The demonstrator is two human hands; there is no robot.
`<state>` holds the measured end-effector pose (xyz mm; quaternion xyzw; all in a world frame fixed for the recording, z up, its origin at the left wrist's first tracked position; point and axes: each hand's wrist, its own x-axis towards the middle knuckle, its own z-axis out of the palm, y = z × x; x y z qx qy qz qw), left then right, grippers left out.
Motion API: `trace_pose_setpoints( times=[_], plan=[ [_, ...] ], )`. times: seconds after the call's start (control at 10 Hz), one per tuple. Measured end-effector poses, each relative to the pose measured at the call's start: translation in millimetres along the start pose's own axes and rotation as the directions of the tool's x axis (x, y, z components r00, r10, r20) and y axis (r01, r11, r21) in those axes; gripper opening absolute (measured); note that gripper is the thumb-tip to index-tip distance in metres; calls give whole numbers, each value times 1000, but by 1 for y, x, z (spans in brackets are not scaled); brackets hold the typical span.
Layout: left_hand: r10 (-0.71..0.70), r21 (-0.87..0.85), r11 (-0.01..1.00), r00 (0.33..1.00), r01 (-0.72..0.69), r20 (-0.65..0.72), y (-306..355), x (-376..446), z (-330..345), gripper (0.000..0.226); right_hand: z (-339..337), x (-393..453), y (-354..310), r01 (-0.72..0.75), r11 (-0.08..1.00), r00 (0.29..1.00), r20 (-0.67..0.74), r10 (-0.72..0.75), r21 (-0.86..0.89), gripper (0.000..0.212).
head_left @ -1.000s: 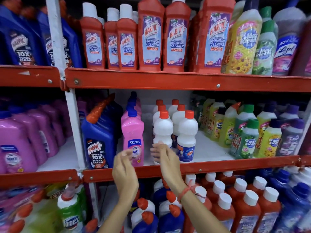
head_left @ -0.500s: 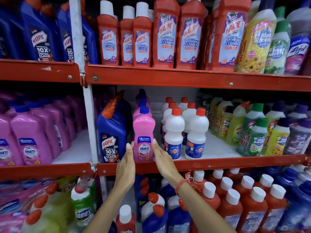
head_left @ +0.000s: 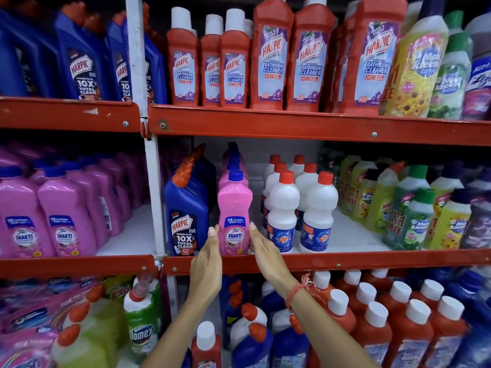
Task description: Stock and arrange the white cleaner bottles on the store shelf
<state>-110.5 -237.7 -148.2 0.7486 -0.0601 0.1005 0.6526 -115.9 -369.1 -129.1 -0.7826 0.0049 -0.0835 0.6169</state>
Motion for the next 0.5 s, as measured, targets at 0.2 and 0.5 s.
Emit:
trace_pose_setpoints(
  times=[0.2, 0.5],
  plan=[
    [7, 17, 1000, 1000, -6, -16, 11, -8, 5, 74, -5, 4, 4, 35, 999, 999, 36, -34, -40, 62],
    [582, 426, 770, 796, -475, -164, 37, 6, -8, 36, -82, -22, -45, 370, 929, 876, -325, -357, -25, 16]
  ],
)
